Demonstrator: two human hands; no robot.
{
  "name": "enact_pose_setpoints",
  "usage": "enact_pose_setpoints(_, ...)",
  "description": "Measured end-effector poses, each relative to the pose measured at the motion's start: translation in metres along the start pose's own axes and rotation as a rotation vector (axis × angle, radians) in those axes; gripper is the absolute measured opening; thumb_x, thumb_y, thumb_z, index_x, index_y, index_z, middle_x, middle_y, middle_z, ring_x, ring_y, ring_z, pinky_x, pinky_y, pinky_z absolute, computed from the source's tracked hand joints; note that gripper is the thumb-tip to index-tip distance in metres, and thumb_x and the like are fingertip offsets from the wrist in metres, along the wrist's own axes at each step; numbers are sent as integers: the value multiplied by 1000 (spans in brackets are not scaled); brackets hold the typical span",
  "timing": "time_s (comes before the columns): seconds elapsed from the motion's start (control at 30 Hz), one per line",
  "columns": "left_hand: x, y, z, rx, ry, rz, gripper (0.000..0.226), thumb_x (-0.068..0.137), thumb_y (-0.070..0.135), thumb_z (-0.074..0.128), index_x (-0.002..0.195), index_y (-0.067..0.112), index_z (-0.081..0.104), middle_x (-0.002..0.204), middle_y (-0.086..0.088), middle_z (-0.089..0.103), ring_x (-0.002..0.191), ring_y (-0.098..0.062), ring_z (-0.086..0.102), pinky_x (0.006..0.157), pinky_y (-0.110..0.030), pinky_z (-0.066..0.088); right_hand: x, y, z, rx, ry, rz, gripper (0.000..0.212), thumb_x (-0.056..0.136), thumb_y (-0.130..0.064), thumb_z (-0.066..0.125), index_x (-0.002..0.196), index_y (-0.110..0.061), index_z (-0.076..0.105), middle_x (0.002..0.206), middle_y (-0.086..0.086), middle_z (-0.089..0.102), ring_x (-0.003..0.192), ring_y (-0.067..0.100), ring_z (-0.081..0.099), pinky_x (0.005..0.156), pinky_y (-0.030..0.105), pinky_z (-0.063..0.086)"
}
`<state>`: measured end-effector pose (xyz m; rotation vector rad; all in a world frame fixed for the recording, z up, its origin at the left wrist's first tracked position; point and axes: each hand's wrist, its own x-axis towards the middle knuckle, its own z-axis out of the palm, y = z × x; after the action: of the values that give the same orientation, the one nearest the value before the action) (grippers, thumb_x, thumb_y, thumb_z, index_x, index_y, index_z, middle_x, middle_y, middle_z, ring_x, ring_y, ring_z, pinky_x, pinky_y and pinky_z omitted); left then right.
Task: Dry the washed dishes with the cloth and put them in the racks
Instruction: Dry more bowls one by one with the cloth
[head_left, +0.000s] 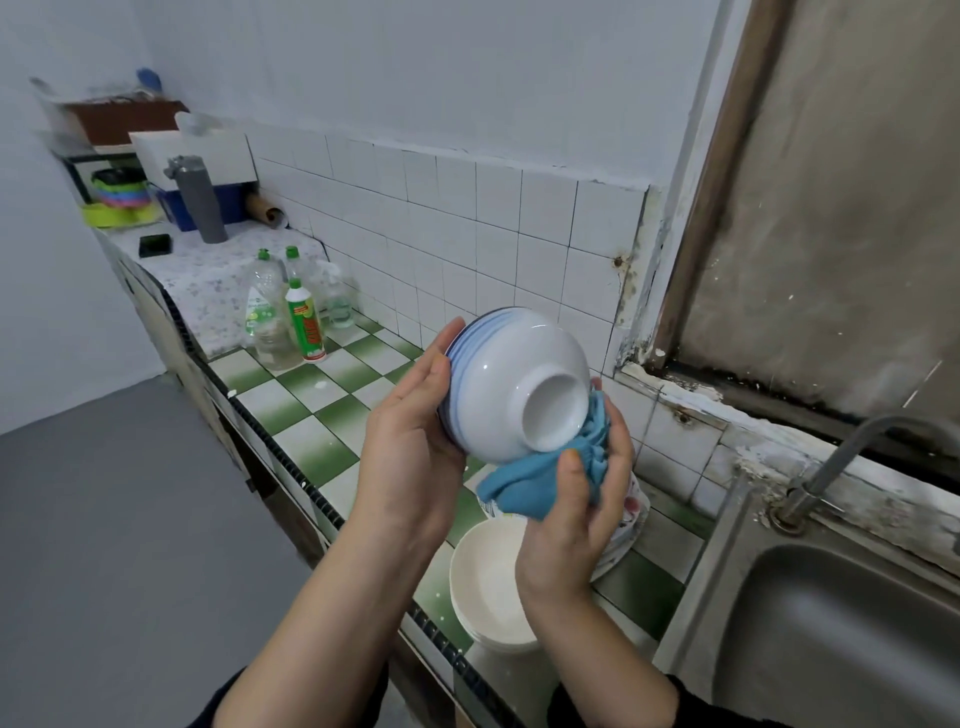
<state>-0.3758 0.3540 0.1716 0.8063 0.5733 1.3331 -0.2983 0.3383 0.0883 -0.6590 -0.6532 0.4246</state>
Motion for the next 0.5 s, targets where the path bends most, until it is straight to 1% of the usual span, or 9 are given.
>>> enact_pose_setpoints(0.03,-1,3,-2,5,-24,8,31,80,21,52,108,21,66,103,5,74,93,-11,68,92,-32,49,5,-5,2,50,48,85,46,77,-34,57,124,-34,62,136,8,57,125,28,55,105,52,45)
enact_pose_setpoints(0.1,-2,7,-8,-1,-66,29,31,74,19,59,104,21,68,96,6,74,85,-9,69,80,-27,54,15,-12,2,114,68,208,44,69,-39,60,111,-31,70,122,13,66,113,34,61,98,59,47)
enact_pose_setpoints(0.17,-2,11,-17,2,-104,53,28,70,16,70,97,19,75,94,5,75,82,-9,70,72,-24,57,25,-17,0,154,18,278,40,65,-41,61,101,-25,73,103,8,70,99,29,64,88,49,52)
enact_pose_setpoints(0.2,-1,13,-22,18,-127,75,31,63,20,78,94,20,78,94,4,75,82,-10,70,70,-24,57,31,-20,0,157,-29,299,37,65,-42,62,94,-22,74,95,6,70,93,24,65,81,40,54)
enact_pose_setpoints(0.27,-2,15,-30,68,-184,123,51,45,39,91,93,24,80,95,2,75,85,-11,70,70,-23,56,43,-25,-1,136,-164,303,30,65,-40,62,84,-21,76,85,2,70,82,17,65,68,28,53)
enact_pose_setpoints(0.3,-3,15,-33,91,-203,143,56,43,45,90,94,24,80,95,1,75,86,-11,70,71,-23,56,48,-28,-2,118,-233,282,29,66,-38,61,83,-20,76,84,1,70,81,16,65,67,26,53)
enact_pose_setpoints(0.37,-5,13,-36,150,-207,183,52,50,47,87,96,25,79,97,1,75,87,-12,70,72,-24,56,60,-32,-4,64,-348,219,31,69,-35,61,89,-17,76,89,1,73,85,16,67,72,25,53)
enact_pose_setpoints(0.47,-7,5,-35,268,-130,244,31,64,26,81,95,28,79,98,1,75,91,-12,69,75,-24,55,70,-38,-5,-89,-506,107,36,72,-32,62,102,-13,70,101,-1,74,96,14,68,80,21,52)
enact_pose_setpoints(0.5,-8,2,-35,319,-104,258,27,68,24,75,94,29,79,98,0,76,92,-13,68,77,-24,55,69,-40,-5,-156,-570,54,36,74,-31,62,105,-13,69,105,-3,73,99,12,68,82,20,51)
